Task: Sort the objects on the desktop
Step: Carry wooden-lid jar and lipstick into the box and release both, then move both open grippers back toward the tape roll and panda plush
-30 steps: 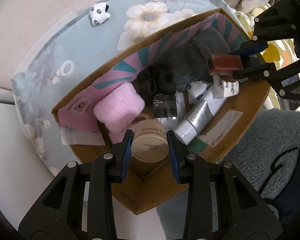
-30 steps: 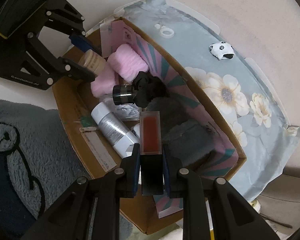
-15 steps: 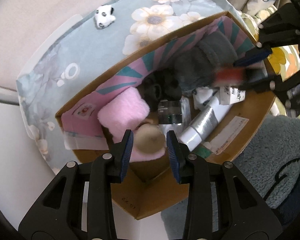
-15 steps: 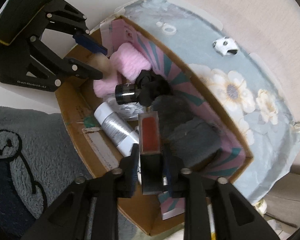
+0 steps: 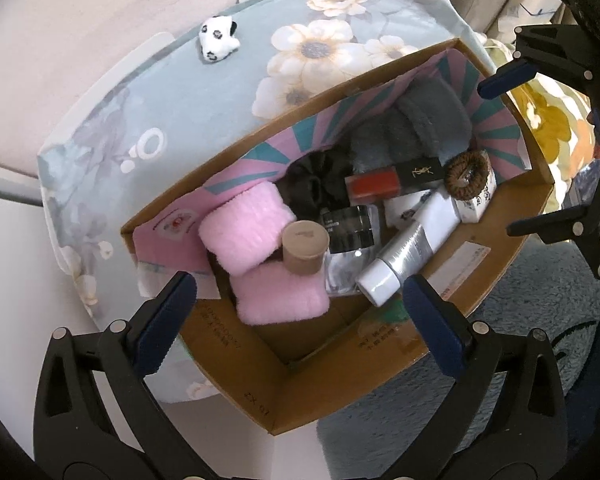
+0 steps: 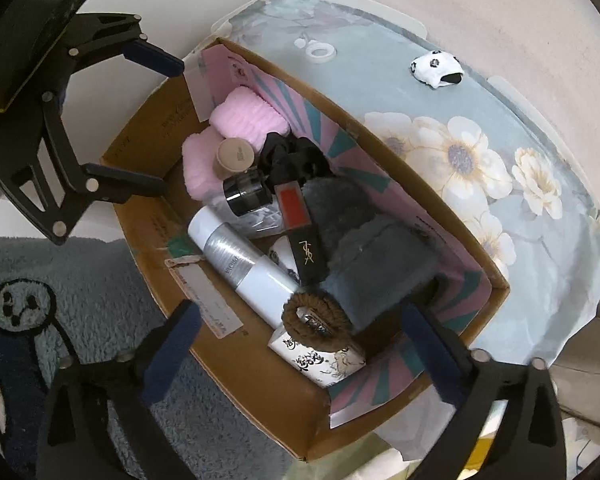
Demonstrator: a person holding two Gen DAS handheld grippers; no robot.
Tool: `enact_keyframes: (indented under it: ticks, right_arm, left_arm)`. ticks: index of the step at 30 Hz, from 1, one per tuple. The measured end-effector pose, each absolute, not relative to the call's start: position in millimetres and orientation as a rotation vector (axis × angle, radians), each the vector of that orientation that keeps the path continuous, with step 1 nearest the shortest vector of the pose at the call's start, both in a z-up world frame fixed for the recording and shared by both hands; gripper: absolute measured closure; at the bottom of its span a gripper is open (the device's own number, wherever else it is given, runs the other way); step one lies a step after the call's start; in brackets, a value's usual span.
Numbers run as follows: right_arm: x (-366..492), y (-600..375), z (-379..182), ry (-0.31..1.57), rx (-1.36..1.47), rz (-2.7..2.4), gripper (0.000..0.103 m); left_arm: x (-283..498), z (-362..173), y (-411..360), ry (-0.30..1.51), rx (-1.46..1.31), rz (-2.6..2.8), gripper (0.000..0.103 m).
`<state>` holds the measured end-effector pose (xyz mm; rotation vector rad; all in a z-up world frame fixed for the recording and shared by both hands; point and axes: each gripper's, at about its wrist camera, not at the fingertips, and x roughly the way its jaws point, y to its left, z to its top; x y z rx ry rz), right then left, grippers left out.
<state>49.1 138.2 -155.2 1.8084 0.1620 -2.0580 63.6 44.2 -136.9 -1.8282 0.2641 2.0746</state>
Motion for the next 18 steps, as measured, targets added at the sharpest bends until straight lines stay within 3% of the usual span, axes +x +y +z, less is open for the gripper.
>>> enact_keyframes:
  ticks: [11,18]
  right_arm:
    - [47,140,-166,0.108,1.858,-1.994,0.001]
    - [51,133,-136,0.081,1.795,-1.979,0.001]
  left_arm:
    - [73,-132,46,0.292,-1.824,2.080,0.000]
    - [72,-111,33,0.241,-1.780,2.186,0.000]
